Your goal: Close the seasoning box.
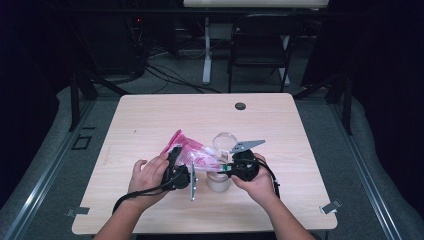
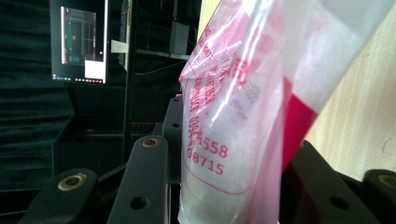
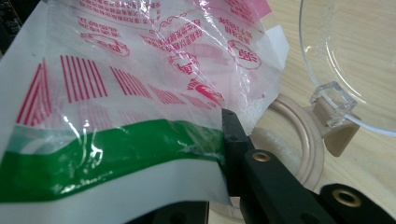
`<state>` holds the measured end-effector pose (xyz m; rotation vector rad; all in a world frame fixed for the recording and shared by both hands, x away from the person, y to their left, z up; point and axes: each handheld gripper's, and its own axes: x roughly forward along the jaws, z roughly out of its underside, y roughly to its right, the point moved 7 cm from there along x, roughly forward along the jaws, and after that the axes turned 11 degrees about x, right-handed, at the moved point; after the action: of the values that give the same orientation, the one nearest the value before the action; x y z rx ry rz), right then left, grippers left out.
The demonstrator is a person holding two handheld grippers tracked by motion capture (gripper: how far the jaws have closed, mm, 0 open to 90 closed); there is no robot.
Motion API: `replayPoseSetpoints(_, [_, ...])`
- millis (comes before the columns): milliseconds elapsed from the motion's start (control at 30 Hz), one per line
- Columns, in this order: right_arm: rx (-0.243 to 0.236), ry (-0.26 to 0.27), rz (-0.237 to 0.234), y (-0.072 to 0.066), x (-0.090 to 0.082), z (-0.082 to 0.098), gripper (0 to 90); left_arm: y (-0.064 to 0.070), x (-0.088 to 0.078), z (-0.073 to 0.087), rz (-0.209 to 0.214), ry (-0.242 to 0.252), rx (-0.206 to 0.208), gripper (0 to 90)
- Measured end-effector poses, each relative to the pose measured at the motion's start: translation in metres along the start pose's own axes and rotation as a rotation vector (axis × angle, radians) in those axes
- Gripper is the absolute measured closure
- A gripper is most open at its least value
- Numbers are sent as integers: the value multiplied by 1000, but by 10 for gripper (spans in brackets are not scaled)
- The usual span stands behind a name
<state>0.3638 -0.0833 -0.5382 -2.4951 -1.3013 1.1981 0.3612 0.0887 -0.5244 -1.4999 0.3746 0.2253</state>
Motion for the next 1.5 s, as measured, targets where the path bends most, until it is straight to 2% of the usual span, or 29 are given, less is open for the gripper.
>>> replayPoseSetpoints(233, [-3, 5, 4, 0, -1, -1, 900, 5, 1, 0, 13, -6, -23, 681])
replayPoseSetpoints(433, [-5, 9, 6, 0, 0, -1, 900, 9, 3, 1, 23, -5, -58, 691])
replayPoseSetpoints(600, [-6, 10, 6, -1, 0, -1, 900, 11, 4, 1, 27, -7, -62, 695])
replayPoseSetpoints(1033, [-13, 24, 8, -3, 0, -3, 900, 22, 9, 2, 60, -7, -105, 714])
replayPoseSetpoints(1333, [-20, 32, 12, -5, 1, -4, 900, 30, 12, 3, 87, 1, -154, 718])
replayPoseSetpoints(1433, [-24, 31, 9, -5, 1, -4, 900, 32, 14, 3, 99, 7, -182, 721])
replayPoseSetpoints(1500, [-24, 33, 11, -6, 1, -4, 900, 34, 14, 4, 113, -5, -175, 722])
